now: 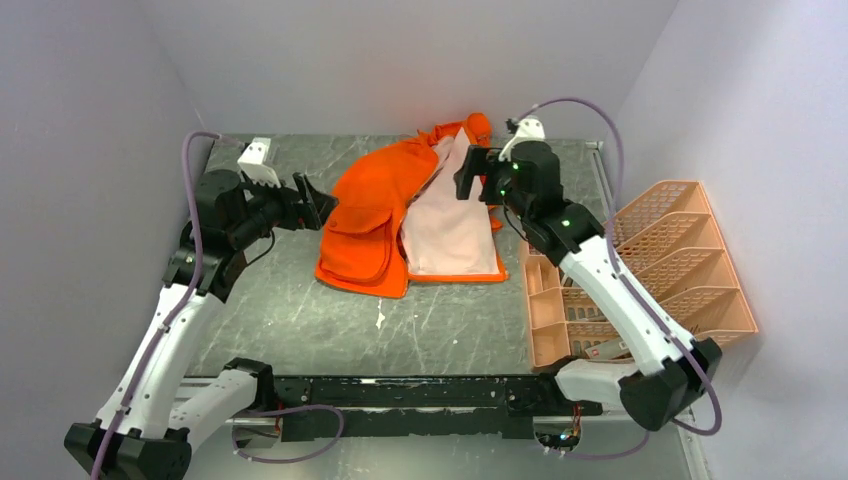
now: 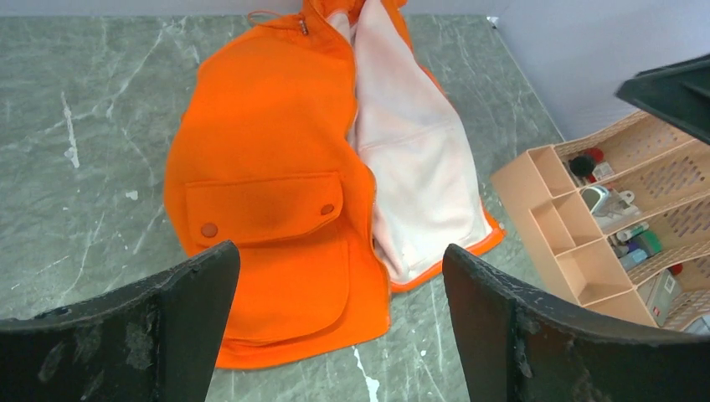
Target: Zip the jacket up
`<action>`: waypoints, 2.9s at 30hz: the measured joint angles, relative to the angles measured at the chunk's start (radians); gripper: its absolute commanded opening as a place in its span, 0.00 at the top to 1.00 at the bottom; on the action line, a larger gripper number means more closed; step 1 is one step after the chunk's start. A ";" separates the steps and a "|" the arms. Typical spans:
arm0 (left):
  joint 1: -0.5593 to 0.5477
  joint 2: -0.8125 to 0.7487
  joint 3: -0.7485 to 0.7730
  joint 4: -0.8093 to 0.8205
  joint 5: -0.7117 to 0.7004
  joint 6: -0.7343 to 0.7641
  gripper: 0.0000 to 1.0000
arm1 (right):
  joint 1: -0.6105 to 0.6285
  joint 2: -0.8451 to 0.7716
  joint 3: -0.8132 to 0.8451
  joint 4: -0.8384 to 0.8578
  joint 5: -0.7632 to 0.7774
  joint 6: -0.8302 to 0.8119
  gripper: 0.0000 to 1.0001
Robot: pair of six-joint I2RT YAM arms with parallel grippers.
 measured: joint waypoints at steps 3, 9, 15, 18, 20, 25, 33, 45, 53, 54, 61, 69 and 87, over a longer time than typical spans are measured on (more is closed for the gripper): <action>0.000 0.036 0.041 -0.002 0.004 -0.012 0.05 | -0.003 -0.064 0.002 0.001 0.057 0.026 0.01; 0.000 0.127 0.087 0.000 0.048 -0.031 0.05 | -0.004 -0.087 -0.032 0.009 0.124 0.028 0.01; 0.000 0.243 0.108 0.000 0.107 -0.044 0.05 | -0.004 -0.040 -0.120 0.009 0.127 0.014 0.01; 0.000 0.289 0.114 -0.002 0.119 -0.048 0.05 | -0.005 0.000 -0.138 0.019 0.118 0.003 0.01; 0.000 0.319 0.128 -0.003 0.127 -0.050 0.05 | -0.005 0.029 -0.139 0.035 0.112 -0.005 0.01; -0.014 0.416 0.201 -0.009 0.121 -0.058 0.05 | -0.004 0.125 -0.140 0.098 0.119 -0.020 0.01; -0.062 0.582 0.330 -0.039 0.093 -0.077 0.05 | -0.023 0.287 -0.086 0.150 0.138 -0.067 0.01; -0.195 0.747 0.411 -0.167 0.007 -0.051 0.05 | -0.252 0.494 0.070 0.234 -0.030 -0.040 0.06; -0.207 0.749 0.395 -0.184 0.002 -0.041 0.05 | -0.303 0.678 0.196 0.247 -0.146 -0.010 0.11; -0.207 0.751 0.393 -0.185 0.002 -0.041 0.05 | -0.303 0.693 0.206 0.248 -0.159 -0.006 0.11; -0.235 0.816 0.408 -0.185 0.002 -0.042 0.05 | -0.303 0.763 0.236 0.249 -0.220 0.016 0.17; -0.275 0.951 0.520 -0.213 -0.008 -0.042 0.05 | -0.303 0.840 0.307 0.247 -0.239 0.021 0.34; -0.308 1.152 0.687 -0.311 -0.172 -0.051 0.92 | -0.303 0.866 0.275 0.269 -0.325 0.038 1.00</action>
